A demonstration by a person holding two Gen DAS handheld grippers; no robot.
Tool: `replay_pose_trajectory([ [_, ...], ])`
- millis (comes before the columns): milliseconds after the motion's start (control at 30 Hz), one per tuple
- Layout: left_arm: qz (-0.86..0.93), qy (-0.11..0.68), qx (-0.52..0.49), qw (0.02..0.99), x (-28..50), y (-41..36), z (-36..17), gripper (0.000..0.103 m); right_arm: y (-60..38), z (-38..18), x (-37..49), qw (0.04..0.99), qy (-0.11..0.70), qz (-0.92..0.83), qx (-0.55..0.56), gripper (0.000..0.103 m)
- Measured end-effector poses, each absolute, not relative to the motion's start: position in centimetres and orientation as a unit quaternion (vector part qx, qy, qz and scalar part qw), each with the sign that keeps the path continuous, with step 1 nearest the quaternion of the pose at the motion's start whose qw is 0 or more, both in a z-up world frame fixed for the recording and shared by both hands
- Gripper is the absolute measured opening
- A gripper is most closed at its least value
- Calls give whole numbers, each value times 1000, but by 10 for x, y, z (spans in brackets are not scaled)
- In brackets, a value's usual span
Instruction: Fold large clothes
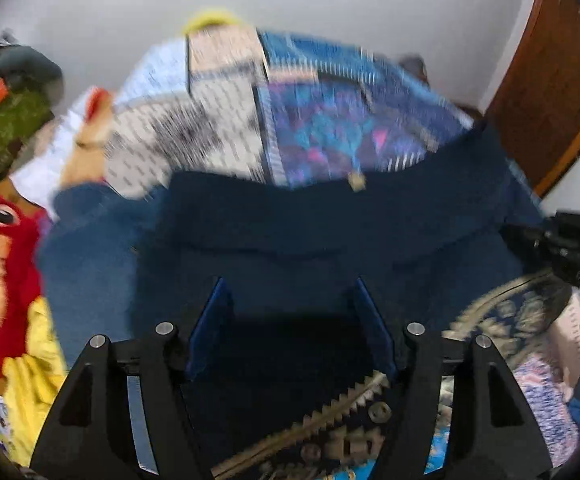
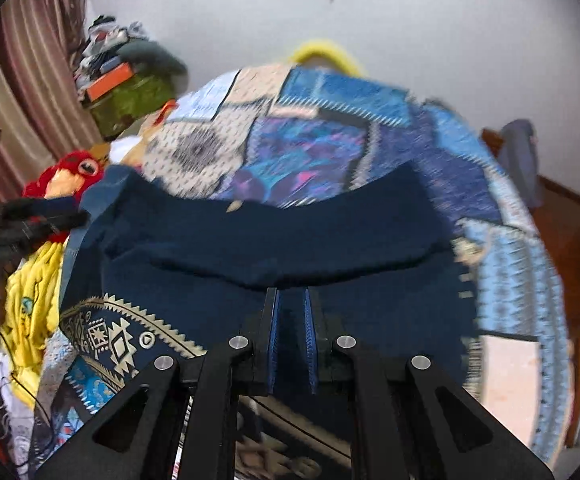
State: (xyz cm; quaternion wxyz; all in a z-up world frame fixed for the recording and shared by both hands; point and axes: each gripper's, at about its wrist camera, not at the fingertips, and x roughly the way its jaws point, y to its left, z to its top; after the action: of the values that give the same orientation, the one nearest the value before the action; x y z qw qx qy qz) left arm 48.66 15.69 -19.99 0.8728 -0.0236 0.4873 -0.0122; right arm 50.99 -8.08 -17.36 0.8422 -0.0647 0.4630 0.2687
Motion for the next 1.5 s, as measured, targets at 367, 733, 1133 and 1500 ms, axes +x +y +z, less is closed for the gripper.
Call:
replay_pose_trajectory([
  [367, 80, 480, 0, 874, 544, 189, -231, 70, -63, -208, 567, 852, 464, 189, -151, 7],
  [733, 100, 442, -18, 891, 490, 216, -183, 68, -97, -168, 547, 870, 454, 181, -72, 7],
  [1133, 19, 440, -8, 898, 426, 165, -174, 68, -19, -153, 455, 839, 445, 302, -87, 7],
  [1500, -5, 476, -31, 879, 416, 152, -239, 72, -26, -200, 448, 810, 472, 312, -153, 7],
])
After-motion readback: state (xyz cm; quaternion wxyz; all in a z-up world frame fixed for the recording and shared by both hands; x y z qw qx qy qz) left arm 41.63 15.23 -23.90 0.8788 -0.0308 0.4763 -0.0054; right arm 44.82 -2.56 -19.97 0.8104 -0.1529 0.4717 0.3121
